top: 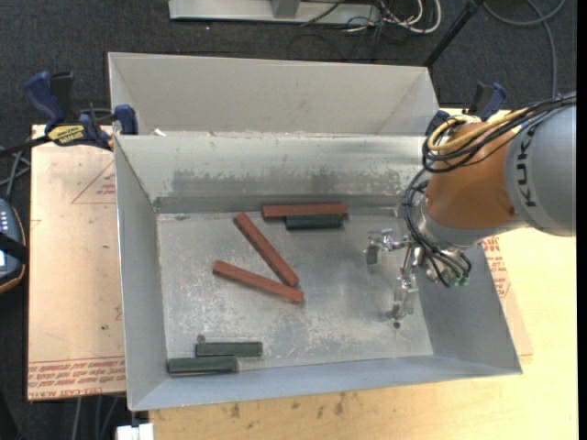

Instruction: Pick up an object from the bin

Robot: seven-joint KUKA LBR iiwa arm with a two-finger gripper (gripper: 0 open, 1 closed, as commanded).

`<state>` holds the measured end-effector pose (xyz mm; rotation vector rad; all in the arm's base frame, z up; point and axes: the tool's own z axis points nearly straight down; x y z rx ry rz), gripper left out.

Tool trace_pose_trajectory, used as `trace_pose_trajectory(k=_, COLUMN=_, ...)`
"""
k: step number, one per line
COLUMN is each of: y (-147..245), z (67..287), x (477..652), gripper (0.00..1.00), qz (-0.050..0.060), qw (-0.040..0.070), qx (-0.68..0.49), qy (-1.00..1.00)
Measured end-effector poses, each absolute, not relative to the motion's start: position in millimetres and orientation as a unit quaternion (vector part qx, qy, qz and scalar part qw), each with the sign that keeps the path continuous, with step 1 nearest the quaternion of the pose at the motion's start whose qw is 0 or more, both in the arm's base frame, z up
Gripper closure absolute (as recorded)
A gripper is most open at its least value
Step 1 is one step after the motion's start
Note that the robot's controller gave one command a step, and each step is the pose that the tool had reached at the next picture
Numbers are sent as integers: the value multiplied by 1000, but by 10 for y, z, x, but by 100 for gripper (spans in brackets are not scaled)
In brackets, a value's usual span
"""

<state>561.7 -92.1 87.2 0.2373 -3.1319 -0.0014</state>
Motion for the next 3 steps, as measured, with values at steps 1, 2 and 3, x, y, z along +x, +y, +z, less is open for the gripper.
trace_pose_trajectory(k=1, y=-700, z=878, x=5507, gripper=0, qz=-1, qw=-1, qx=157, qy=-988)
trace_pose_trajectory(k=2, y=-500, z=898, x=5699, gripper=0, qz=0, qw=-1, qx=246, qy=-969)
trace_pose_trajectory(k=3, y=-313, z=879, x=5753, gripper=0, qz=-1, qw=-1, qx=174, qy=-985)
